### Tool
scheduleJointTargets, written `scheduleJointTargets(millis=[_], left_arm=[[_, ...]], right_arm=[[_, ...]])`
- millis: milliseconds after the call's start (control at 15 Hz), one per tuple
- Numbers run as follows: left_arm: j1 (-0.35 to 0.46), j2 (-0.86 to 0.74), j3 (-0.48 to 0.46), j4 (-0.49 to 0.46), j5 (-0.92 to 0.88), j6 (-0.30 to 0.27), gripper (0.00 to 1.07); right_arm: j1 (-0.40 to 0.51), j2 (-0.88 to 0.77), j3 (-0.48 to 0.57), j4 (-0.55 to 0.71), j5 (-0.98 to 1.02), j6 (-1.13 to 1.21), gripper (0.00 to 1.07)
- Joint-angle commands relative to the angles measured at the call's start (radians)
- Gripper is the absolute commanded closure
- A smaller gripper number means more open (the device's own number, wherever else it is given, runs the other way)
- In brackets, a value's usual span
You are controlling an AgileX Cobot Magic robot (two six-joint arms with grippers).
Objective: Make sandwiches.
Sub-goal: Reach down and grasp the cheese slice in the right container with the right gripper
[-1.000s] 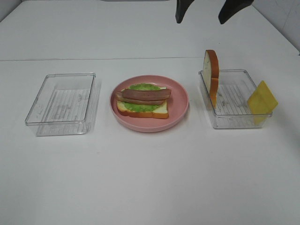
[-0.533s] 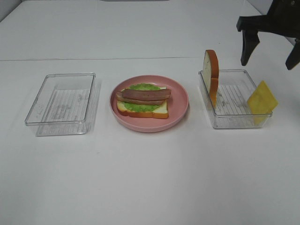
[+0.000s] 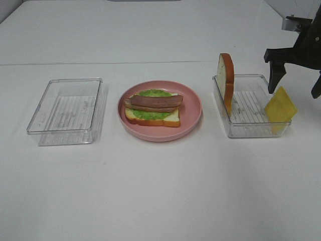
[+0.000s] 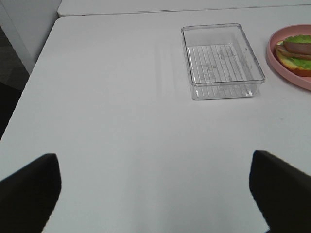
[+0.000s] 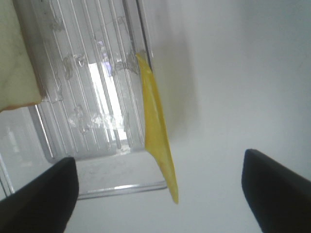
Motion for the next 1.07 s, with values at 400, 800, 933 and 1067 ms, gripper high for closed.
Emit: scheduleJointTargets(millis=[400, 800, 933, 1067], left_arm=[[0.004, -0.014, 0.003, 0.005, -0.004, 0.002, 0.09], [0.004, -0.014, 0.003, 0.005, -0.004, 0.002, 0.09], [0.004, -0.014, 0.003, 0.005, -0.004, 0.002, 0.09], [0.004, -0.014, 0.003, 0.005, -0.004, 0.002, 0.09]], right_arm=[[-0.005, 0.092, 0.004, 0.013, -0.053, -0.034, 0.26], [-0.005, 0.092, 0.004, 0.013, -0.018, -0.034, 0.79], [-0.005, 0.092, 0.004, 0.013, -0.013, -0.034, 0.79], [-0.005, 0.092, 0.004, 0.013, -0.013, -0.034, 0.79]])
